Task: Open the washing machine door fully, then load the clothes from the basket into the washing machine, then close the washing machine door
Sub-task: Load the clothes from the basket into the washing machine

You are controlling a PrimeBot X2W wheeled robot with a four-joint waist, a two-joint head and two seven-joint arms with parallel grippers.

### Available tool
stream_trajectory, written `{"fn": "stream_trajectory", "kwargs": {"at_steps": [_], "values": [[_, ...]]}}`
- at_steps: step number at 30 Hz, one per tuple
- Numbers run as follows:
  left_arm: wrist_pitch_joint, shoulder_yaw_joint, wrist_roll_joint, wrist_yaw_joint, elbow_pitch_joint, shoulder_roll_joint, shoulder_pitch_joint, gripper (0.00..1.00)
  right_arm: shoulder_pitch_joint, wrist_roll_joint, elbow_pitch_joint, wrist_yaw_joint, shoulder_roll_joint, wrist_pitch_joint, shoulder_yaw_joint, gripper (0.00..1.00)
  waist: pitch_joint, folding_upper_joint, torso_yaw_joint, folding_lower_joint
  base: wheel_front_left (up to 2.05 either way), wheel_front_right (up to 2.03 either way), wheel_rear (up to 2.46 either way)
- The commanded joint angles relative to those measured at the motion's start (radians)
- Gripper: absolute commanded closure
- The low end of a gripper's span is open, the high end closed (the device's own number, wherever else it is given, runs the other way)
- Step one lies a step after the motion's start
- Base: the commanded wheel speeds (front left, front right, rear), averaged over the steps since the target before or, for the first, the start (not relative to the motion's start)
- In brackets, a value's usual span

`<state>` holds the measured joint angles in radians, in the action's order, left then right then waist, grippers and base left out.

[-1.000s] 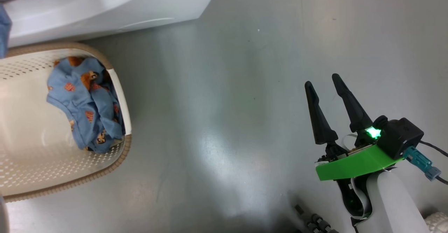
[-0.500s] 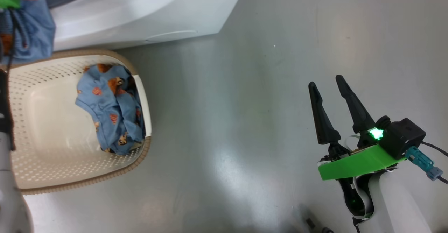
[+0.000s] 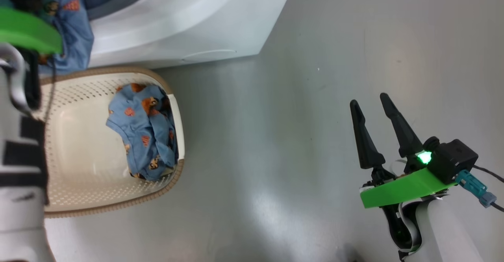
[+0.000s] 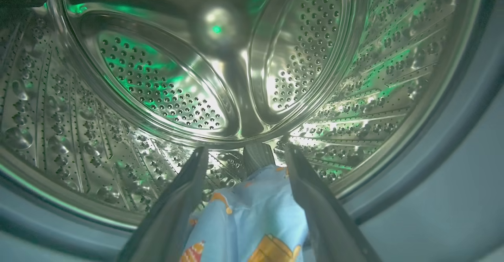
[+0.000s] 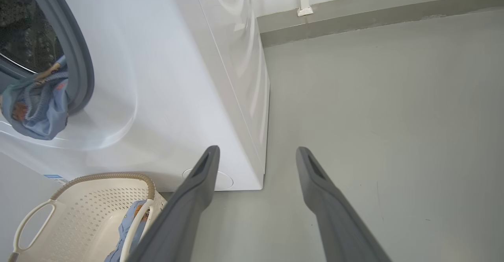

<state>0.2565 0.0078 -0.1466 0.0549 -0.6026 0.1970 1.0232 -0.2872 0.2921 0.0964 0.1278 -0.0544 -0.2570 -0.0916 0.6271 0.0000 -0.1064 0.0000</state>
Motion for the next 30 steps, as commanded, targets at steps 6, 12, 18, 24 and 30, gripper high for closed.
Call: {"fn": "stream_trajectory", "kwargs": {"at_steps": [6,12,18,24,30], "values": [[0.005,0.001,-0.009,-0.016,0.112,0.016,-0.143,0.00,0.041,-0.006,-0.004,0.003,0.004,-0.005,-0.017,0.00,-0.075,0.0000,0.024,0.0000,0.00,0.00,0.00],[-0.001,0.004,-0.027,-0.035,0.191,0.000,-0.262,0.00,0.059,-0.010,0.007,0.003,0.004,-0.005,-0.012,0.00,-0.120,0.0000,0.044,0.0000,0.00,0.00,0.00],[-0.001,0.025,-0.045,-0.060,0.254,-0.004,-0.367,0.00,0.059,-0.011,0.007,0.003,0.004,-0.005,-0.017,0.00,-0.127,0.0000,0.048,0.0000,0.00,0.00,0.00],[0.000,0.044,-0.061,-0.078,0.293,-0.007,-0.457,0.00,0.057,-0.010,0.005,0.003,0.004,-0.005,-0.023,0.00,-0.124,0.0000,0.045,0.0000,0.00,0.00,0.00],[0.001,0.057,-0.069,-0.094,0.338,-0.012,-0.566,0.00,0.057,-0.010,0.005,0.003,0.003,-0.005,-0.022,0.00,-0.123,0.0000,0.043,0.0000,0.00,0.00,0.00]]}}
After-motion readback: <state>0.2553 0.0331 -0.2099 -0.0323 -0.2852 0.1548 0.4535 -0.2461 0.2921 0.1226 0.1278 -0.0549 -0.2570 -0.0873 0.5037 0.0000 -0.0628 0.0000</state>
